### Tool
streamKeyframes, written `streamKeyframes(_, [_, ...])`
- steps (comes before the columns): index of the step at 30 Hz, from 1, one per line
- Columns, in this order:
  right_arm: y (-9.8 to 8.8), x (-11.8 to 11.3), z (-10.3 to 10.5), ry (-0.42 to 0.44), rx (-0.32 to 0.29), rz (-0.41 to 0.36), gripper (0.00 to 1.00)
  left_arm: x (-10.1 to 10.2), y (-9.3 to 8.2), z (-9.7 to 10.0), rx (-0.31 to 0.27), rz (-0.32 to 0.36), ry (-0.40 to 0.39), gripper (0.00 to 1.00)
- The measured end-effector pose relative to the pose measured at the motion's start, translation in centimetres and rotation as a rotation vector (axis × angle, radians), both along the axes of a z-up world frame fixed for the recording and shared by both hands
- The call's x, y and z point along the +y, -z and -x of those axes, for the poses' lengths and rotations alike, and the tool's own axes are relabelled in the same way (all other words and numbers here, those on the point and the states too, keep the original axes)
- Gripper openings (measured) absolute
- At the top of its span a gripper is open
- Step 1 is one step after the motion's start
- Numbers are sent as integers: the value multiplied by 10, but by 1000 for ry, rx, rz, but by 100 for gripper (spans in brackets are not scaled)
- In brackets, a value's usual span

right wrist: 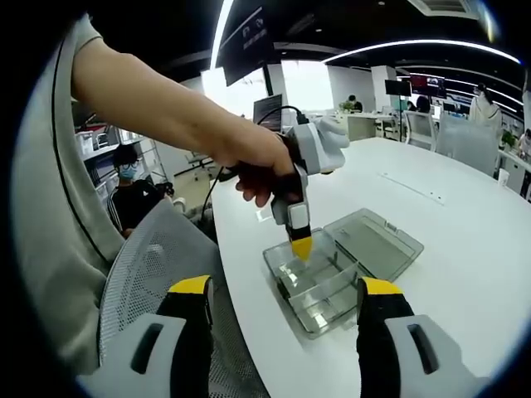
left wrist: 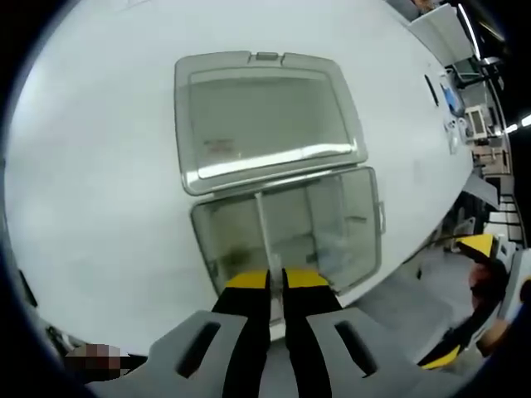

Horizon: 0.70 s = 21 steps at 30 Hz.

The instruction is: Insert the divider into the dual guide fixture by aligning both edges with the guide slots and pushing it downward to the bottom, including one-sided entry, uneven engagement, binding, and posture correction.

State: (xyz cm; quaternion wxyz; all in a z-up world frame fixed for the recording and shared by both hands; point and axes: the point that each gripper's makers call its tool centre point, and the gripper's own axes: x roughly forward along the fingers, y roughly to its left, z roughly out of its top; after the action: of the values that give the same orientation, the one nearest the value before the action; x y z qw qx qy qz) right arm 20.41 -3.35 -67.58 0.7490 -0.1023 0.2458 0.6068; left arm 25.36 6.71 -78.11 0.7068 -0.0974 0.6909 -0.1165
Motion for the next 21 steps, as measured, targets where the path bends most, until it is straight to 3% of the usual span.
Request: streamKeyframes(21, [-1, -1, 0, 2, 0, -1, 68, -5, 0, 2, -6, -99, 92, 2])
